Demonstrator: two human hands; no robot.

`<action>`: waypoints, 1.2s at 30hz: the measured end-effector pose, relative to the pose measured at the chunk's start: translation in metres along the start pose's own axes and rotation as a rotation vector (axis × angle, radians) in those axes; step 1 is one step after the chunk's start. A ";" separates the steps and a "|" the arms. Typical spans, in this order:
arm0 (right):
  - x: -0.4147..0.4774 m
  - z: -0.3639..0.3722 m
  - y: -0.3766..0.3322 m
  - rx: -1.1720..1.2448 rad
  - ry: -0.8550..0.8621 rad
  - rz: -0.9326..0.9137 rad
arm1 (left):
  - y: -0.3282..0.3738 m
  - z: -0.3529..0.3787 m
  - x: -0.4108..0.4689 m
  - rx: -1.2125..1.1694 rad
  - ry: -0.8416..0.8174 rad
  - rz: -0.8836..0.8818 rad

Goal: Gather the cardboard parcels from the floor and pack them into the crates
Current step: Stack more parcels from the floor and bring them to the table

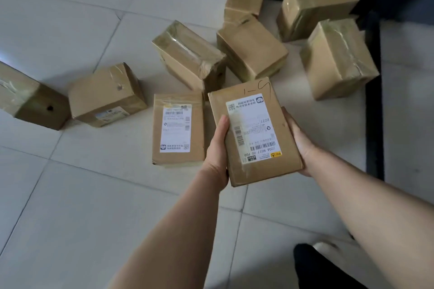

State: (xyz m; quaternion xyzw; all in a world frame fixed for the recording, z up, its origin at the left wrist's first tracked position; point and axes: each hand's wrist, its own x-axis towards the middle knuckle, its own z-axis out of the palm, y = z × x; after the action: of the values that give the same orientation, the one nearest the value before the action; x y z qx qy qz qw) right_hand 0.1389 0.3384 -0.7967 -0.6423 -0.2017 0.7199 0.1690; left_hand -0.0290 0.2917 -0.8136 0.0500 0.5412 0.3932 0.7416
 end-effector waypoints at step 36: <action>-0.484 0.087 -0.329 -0.083 -0.208 -0.206 | 0.361 0.207 -0.455 0.298 0.101 0.096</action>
State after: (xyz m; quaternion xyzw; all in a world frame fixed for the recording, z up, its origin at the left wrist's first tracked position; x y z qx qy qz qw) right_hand 0.1043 0.3720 -0.2073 -0.5466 -0.3124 0.7525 0.1935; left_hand -0.0936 0.3221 -0.2007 0.1651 0.6271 0.3457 0.6782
